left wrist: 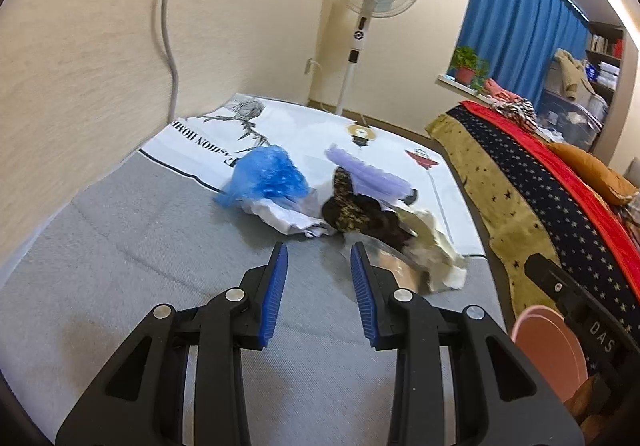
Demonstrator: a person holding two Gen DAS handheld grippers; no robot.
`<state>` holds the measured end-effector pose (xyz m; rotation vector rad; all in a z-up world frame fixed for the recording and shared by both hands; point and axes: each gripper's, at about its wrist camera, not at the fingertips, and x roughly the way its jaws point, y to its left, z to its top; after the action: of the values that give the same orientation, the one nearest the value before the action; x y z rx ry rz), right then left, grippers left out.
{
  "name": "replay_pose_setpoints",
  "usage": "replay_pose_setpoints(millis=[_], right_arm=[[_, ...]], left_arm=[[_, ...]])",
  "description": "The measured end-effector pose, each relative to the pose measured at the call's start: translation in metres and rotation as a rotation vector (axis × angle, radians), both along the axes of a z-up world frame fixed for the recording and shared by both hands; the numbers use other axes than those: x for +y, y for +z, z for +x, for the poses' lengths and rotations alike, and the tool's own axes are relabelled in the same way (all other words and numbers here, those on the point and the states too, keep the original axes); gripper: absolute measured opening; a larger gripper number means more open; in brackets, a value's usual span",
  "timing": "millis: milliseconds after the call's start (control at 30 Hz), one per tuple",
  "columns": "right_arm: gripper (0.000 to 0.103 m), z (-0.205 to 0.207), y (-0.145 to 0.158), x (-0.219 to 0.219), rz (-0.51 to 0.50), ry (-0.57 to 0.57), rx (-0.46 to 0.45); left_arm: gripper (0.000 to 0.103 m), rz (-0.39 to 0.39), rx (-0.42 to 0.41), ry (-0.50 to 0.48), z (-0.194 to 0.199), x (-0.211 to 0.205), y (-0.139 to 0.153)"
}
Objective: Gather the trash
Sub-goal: 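Grasp the white tissue with the right tool while the left grasps white paper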
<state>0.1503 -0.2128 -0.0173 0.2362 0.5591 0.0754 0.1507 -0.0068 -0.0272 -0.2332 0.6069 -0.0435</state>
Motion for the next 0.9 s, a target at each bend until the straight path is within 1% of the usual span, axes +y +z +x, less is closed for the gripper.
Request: replay_pose_setpoints(millis=[167,200,233,267,300,433,567,600,667,700,733,767,800,867,900], right_arm=[[0.035,0.018,-0.005,0.017,-0.042,0.057,0.002],[0.039,0.021,-0.005,0.02,-0.052,0.065,0.002],[0.042,0.024,-0.005,0.023,-0.06,0.075,0.003],[0.043,0.028,-0.007,0.026,-0.072,0.088,0.009],[0.044,0.03,-0.008,0.028,-0.078,0.095,0.013],[0.044,0.041,-0.014,0.035,-0.102,0.117,0.038],[0.044,0.051,-0.023,0.042,-0.134,0.143,0.065],[0.042,0.052,-0.024,0.044,-0.144,0.147,0.069],[0.036,0.056,-0.027,0.044,-0.153,0.152,0.078],[0.028,0.056,-0.028,0.045,-0.157,0.152,0.083],[0.021,0.056,-0.029,0.044,-0.158,0.15,0.089],[0.018,0.056,-0.029,0.042,-0.155,0.152,0.093],[0.016,0.056,-0.029,0.042,-0.153,0.152,0.095],[0.014,0.054,-0.028,0.041,-0.15,0.155,0.095],[0.013,0.052,-0.026,0.04,-0.151,0.155,0.094]], left_arm=[[0.034,-0.021,0.016,0.031,0.019,0.009,-0.006],[0.035,-0.024,0.019,0.038,0.022,0.011,-0.007],[0.04,-0.028,0.024,0.043,0.025,0.013,-0.008],[0.043,-0.035,0.033,0.052,0.029,0.016,-0.01],[0.047,-0.044,0.039,0.059,0.033,0.019,-0.012],[0.048,-0.08,0.069,0.079,0.049,0.028,-0.019],[0.048,-0.107,0.116,0.087,0.064,0.031,-0.03],[0.048,-0.113,0.121,0.09,0.067,0.032,-0.033],[0.047,-0.121,0.134,0.087,0.072,0.032,-0.036],[0.044,-0.125,0.139,0.085,0.074,0.032,-0.038],[0.036,-0.13,0.14,0.083,0.075,0.033,-0.039],[0.03,-0.137,0.145,0.078,0.076,0.033,-0.04],[0.02,-0.136,0.151,0.075,0.076,0.032,-0.041],[0.009,-0.118,0.157,0.081,0.076,0.031,-0.041],[0.009,-0.113,0.158,0.079,0.075,0.03,-0.041]])
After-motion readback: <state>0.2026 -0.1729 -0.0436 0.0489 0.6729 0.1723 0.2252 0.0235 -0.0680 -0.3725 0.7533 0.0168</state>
